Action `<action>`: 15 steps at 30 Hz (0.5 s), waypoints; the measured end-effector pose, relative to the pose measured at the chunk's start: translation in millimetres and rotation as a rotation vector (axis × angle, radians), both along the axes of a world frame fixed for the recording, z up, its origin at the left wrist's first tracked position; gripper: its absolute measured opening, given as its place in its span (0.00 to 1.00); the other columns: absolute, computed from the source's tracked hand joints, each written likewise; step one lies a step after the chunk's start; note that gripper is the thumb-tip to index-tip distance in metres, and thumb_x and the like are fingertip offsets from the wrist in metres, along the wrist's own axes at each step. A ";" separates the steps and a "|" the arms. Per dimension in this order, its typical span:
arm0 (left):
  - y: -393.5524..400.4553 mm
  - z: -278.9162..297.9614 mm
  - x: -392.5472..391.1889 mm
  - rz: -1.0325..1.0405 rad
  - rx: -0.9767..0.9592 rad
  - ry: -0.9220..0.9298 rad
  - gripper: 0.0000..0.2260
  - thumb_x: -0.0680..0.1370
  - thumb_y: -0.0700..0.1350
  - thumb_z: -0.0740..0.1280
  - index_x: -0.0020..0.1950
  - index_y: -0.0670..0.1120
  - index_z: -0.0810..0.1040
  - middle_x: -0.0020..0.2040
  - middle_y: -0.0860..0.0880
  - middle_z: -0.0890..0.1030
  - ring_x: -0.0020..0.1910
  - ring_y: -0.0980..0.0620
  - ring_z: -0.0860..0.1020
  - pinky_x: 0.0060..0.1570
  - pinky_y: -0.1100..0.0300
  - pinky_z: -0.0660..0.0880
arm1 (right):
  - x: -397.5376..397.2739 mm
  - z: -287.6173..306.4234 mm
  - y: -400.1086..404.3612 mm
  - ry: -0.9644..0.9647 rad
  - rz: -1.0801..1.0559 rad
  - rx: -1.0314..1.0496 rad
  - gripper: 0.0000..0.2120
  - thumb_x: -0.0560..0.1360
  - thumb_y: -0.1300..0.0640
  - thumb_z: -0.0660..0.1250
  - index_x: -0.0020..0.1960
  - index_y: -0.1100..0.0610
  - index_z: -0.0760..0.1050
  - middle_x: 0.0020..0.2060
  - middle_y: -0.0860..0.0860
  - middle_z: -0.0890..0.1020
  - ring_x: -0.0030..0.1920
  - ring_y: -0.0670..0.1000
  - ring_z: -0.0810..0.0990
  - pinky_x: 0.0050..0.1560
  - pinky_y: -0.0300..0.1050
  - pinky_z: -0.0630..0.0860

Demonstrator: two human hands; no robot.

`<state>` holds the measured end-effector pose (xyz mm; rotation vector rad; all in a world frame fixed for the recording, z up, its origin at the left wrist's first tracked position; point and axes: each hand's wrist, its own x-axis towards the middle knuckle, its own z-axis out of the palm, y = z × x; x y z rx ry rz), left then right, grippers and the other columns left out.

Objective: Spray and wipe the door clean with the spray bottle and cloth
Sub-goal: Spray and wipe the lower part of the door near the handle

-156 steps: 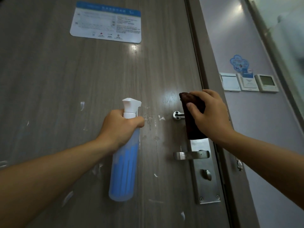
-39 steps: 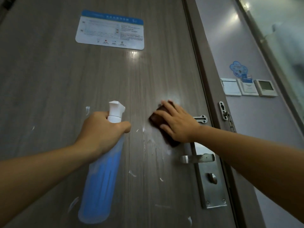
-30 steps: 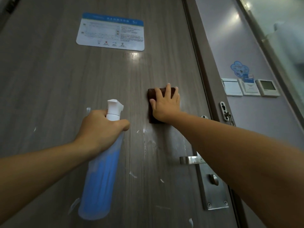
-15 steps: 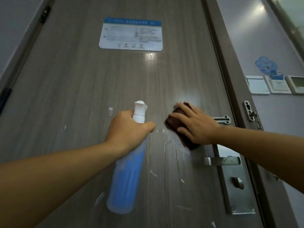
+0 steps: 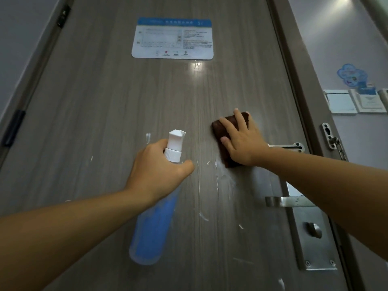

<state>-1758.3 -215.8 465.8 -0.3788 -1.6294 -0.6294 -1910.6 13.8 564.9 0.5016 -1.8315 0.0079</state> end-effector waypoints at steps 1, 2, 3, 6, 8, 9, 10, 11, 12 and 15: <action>-1.5 -0.3 -0.5 -0.003 0.004 0.001 0.14 0.70 0.47 0.78 0.37 0.44 0.73 0.29 0.52 0.75 0.27 0.57 0.71 0.29 0.59 0.69 | 2.1 -9.2 8.3 -0.011 -0.013 0.070 0.30 0.84 0.37 0.50 0.82 0.42 0.45 0.83 0.54 0.43 0.80 0.69 0.45 0.79 0.66 0.48; -2.6 -0.6 -0.9 -0.007 0.009 0.003 0.15 0.70 0.48 0.78 0.36 0.45 0.73 0.29 0.52 0.75 0.27 0.57 0.71 0.28 0.60 0.69 | 4.4 -19.5 17.2 -0.026 -0.025 0.133 0.31 0.83 0.36 0.50 0.82 0.42 0.45 0.83 0.53 0.42 0.81 0.69 0.46 0.79 0.66 0.50; -4.0 -1.0 -1.1 -0.012 0.010 0.006 0.15 0.69 0.48 0.78 0.36 0.46 0.72 0.28 0.53 0.74 0.26 0.58 0.71 0.27 0.62 0.68 | 6.7 -30.8 26.1 -0.039 -0.039 0.192 0.31 0.82 0.35 0.49 0.82 0.41 0.45 0.83 0.52 0.43 0.80 0.68 0.47 0.79 0.66 0.52; -8.9 -3.5 0.0 -0.008 0.010 0.008 0.16 0.66 0.54 0.75 0.35 0.46 0.71 0.27 0.53 0.74 0.26 0.58 0.71 0.25 0.65 0.66 | 12.3 -57.6 46.6 -0.008 -0.133 0.343 0.33 0.81 0.34 0.46 0.82 0.42 0.45 0.83 0.54 0.45 0.80 0.66 0.51 0.79 0.64 0.54; -13.2 -4.4 2.1 0.013 0.034 0.006 0.17 0.63 0.56 0.71 0.35 0.45 0.71 0.27 0.55 0.74 0.27 0.57 0.71 0.25 0.65 0.65 | 16.0 -60.1 49.3 -0.009 -0.158 0.355 0.32 0.81 0.34 0.46 0.82 0.42 0.47 0.83 0.54 0.46 0.80 0.65 0.52 0.79 0.64 0.56; -15.7 -4.8 3.3 0.026 0.040 0.005 0.17 0.63 0.57 0.70 0.35 0.45 0.70 0.28 0.56 0.74 0.27 0.57 0.71 0.24 0.65 0.65 | 17.4 -55.8 46.1 -0.015 -0.142 0.325 0.32 0.81 0.35 0.46 0.82 0.43 0.48 0.82 0.54 0.47 0.80 0.65 0.52 0.79 0.65 0.58; -18.4 -5.0 4.6 0.038 0.041 0.004 0.17 0.62 0.57 0.70 0.35 0.45 0.70 0.27 0.57 0.74 0.27 0.57 0.71 0.24 0.65 0.64 | 17.4 -48.8 39.6 -0.013 -0.118 0.267 0.32 0.81 0.35 0.47 0.82 0.44 0.50 0.82 0.55 0.49 0.80 0.66 0.53 0.79 0.66 0.59; -20.9 -5.1 5.7 0.047 0.041 0.004 0.18 0.62 0.58 0.70 0.35 0.45 0.71 0.27 0.56 0.74 0.27 0.57 0.71 0.25 0.63 0.65 | 16.3 -38.8 31.2 -0.011 -0.097 0.184 0.31 0.81 0.36 0.48 0.82 0.45 0.52 0.82 0.56 0.50 0.80 0.67 0.52 0.79 0.66 0.58; -23.1 -4.9 6.5 0.053 0.042 0.005 0.18 0.62 0.58 0.70 0.35 0.44 0.71 0.26 0.55 0.73 0.27 0.57 0.71 0.25 0.62 0.65 | 14.6 -26.3 21.5 -0.021 -0.076 0.085 0.30 0.82 0.38 0.49 0.82 0.46 0.52 0.82 0.57 0.49 0.80 0.68 0.51 0.79 0.66 0.56; -26.3 -5.5 8.2 0.036 0.047 -0.020 0.18 0.61 0.58 0.69 0.34 0.44 0.71 0.25 0.55 0.72 0.26 0.57 0.70 0.24 0.65 0.65 | 11.1 6.4 -8.0 -0.089 -0.029 -0.147 0.28 0.85 0.40 0.51 0.82 0.46 0.50 0.83 0.58 0.45 0.80 0.70 0.43 0.80 0.67 0.48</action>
